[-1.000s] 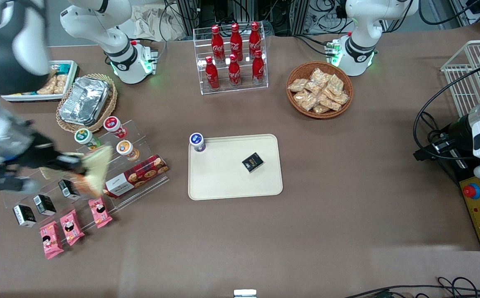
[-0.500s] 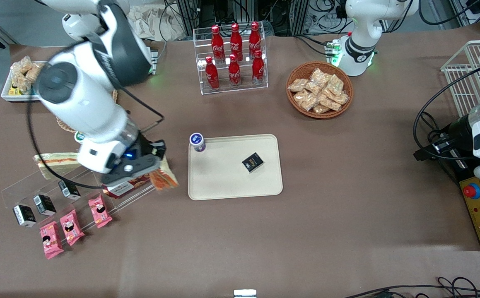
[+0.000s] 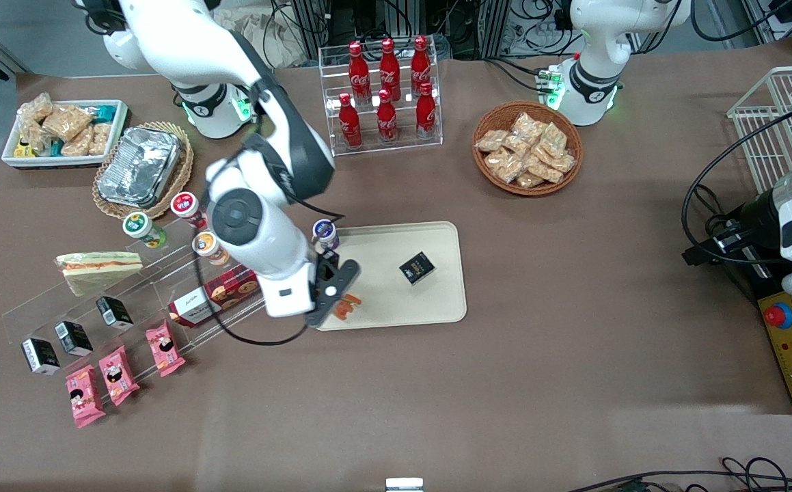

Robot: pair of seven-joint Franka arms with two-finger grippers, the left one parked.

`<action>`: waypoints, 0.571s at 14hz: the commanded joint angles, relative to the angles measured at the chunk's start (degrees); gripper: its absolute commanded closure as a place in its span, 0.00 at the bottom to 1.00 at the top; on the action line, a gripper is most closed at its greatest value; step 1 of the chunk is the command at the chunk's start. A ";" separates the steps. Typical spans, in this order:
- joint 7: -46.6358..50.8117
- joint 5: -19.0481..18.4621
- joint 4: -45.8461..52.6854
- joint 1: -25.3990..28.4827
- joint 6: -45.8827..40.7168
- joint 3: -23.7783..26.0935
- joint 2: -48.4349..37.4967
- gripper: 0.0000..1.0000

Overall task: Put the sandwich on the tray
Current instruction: 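Carry the sandwich over the cream tray with the right gripper, then lower the sandwich onto the tray and open the right gripper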

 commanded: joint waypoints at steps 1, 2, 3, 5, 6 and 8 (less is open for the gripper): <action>-5.03 1.91 -1.37 0.24 5.38 2.98 2.71 0.87; -5.39 1.65 -2.25 0.50 7.58 4.30 3.50 0.87; -6.00 1.48 -3.13 1.37 9.69 4.57 4.12 0.86; -8.20 1.47 -4.45 1.91 13.30 4.66 5.70 0.86; -8.20 1.56 -4.98 1.91 14.45 4.75 6.23 0.85; -8.29 1.65 -5.07 2.00 14.90 4.75 7.38 0.73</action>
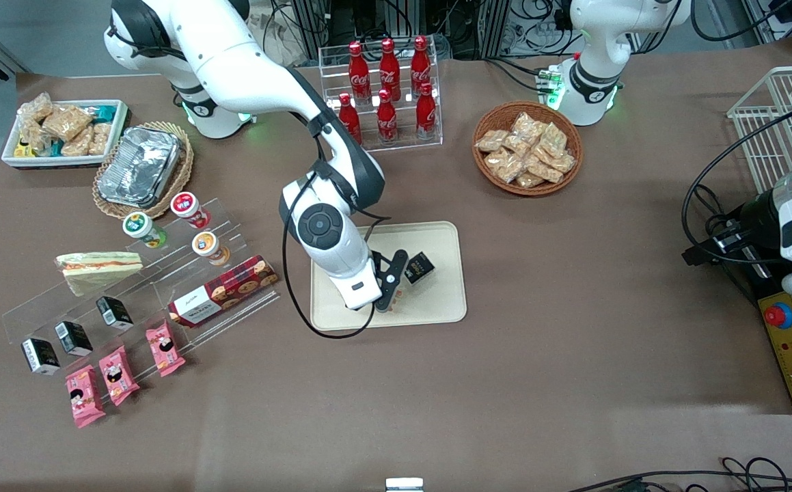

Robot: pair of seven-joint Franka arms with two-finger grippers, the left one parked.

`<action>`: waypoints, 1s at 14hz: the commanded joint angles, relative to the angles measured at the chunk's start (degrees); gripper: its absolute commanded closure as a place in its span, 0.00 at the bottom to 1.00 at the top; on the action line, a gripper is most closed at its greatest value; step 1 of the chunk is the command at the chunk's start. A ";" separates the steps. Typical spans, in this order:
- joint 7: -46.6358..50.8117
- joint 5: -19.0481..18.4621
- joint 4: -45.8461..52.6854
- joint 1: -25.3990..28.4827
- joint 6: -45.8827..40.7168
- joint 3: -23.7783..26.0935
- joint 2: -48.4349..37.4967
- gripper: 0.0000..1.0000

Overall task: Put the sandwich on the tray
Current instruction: 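Lower the sandwich onto the tray and open the right gripper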

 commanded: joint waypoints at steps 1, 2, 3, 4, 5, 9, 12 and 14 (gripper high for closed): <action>-1.92 1.62 -0.59 0.04 1.63 -0.11 0.64 0.72; -1.92 1.88 -0.50 0.04 1.80 -0.11 0.99 0.57; -1.92 1.97 -0.50 -0.05 1.98 -0.11 1.17 0.18; -1.74 2.40 -0.50 -0.22 2.41 -0.02 1.17 0.00; -1.65 3.11 -0.50 -0.14 2.42 -0.02 0.91 0.00; 1.49 3.29 -0.50 -0.83 0.67 -0.11 -3.56 0.00; 13.69 2.94 -0.33 -4.43 -8.63 -0.72 -10.58 0.00; 15.05 3.20 0.11 -8.20 -14.00 -3.17 -14.37 0.00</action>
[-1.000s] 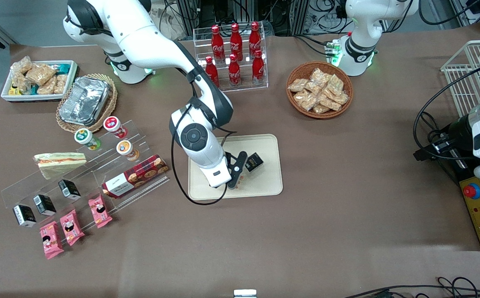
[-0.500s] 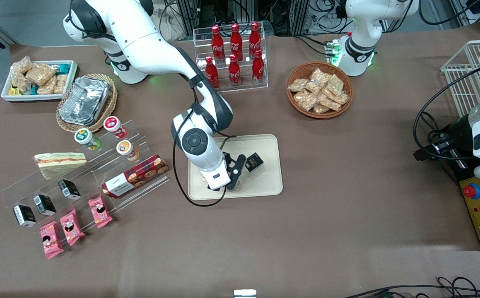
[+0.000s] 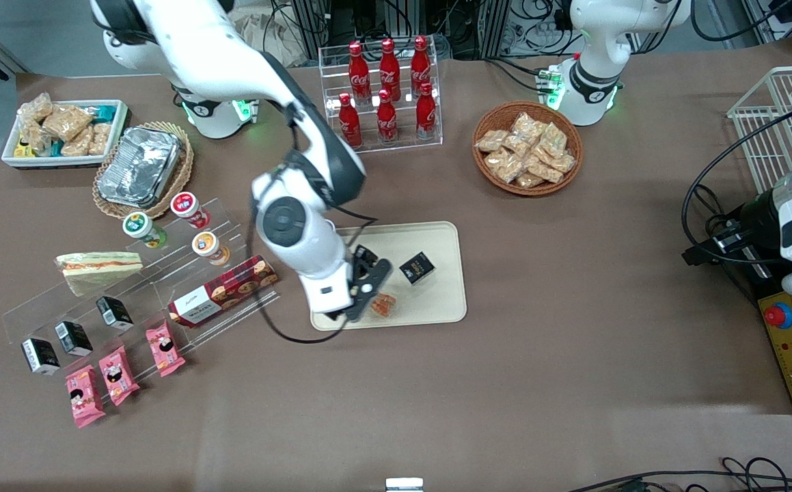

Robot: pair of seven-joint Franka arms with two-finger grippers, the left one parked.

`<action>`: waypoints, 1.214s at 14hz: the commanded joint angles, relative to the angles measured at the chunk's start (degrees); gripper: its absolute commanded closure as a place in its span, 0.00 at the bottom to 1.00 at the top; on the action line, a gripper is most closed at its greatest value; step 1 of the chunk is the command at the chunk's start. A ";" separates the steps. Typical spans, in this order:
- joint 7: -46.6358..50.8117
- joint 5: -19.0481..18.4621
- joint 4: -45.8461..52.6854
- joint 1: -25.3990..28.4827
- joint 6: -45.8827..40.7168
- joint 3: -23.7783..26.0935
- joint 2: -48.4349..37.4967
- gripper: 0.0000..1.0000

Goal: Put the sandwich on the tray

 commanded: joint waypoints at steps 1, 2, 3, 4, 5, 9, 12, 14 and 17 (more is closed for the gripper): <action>1.71 1.87 -1.13 -6.52 -6.96 -1.44 -6.54 0.00; 2.14 2.74 -1.13 -9.68 -9.15 -1.27 -8.03 0.00; 3.10 4.23 -1.13 -11.28 -10.66 -1.53 -9.09 0.00; 5.46 4.77 -1.04 -13.47 -12.24 -1.62 -10.14 0.00; 8.88 4.95 -0.87 -16.54 -13.91 -1.54 -10.68 0.00; 12.87 2.33 0.28 -21.48 -19.80 -1.88 -12.53 0.00; 14.61 1.44 0.37 -25.88 -22.26 -2.15 -14.28 0.00; 22.58 -3.37 0.45 -26.59 -24.37 -2.41 -15.77 0.00; 27.45 -9.45 2.47 -26.50 -27.53 -2.41 -17.36 0.00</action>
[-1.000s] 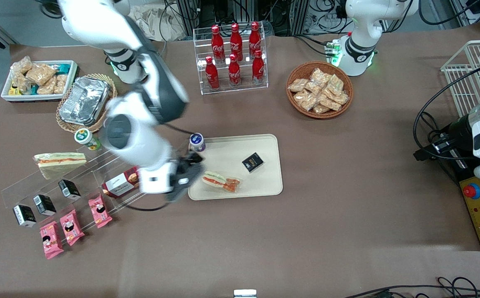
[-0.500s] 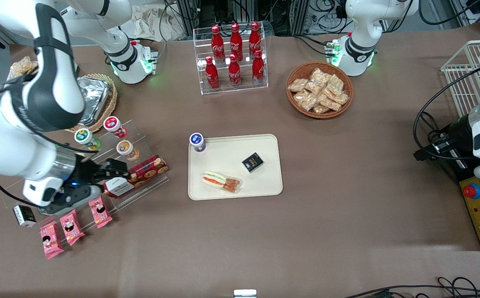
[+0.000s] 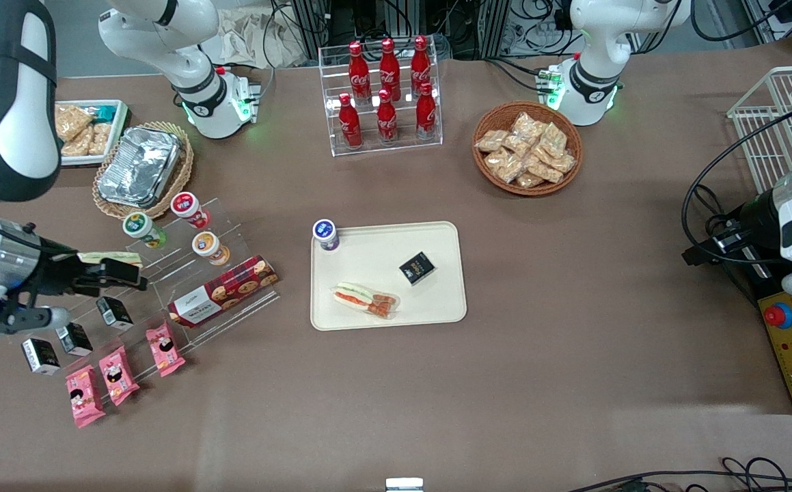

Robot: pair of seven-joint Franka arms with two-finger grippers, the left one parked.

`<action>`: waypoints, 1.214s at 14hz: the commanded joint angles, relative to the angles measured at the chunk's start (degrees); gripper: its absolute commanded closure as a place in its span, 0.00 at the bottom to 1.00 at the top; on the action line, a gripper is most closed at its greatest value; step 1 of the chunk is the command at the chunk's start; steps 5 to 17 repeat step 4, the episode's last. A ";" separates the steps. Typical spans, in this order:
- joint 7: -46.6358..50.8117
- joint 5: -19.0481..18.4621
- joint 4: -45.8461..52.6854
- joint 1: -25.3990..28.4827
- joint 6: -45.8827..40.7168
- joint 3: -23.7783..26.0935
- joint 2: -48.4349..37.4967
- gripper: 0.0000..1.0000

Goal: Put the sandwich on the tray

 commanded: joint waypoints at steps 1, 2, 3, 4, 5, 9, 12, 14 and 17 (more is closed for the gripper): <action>3.87 -4.49 1.68 0.06 -4.04 0.29 -2.09 0.00; 3.95 -5.37 1.68 0.15 -4.23 0.29 -3.05 0.00; 4.13 -6.33 1.68 0.15 -4.32 0.38 -4.11 0.00; 4.30 -7.04 1.68 0.15 -4.32 0.29 -4.99 0.00; 4.30 -7.04 1.68 0.15 -4.32 0.29 -4.99 0.00; 4.30 -7.04 1.68 0.15 -4.32 0.29 -4.99 0.00; 4.30 -7.04 1.68 0.15 -4.32 0.29 -4.99 0.00; 4.30 -7.04 1.68 0.15 -4.32 0.29 -4.99 0.00; 4.30 -7.04 1.68 0.15 -4.32 0.29 -4.99 0.00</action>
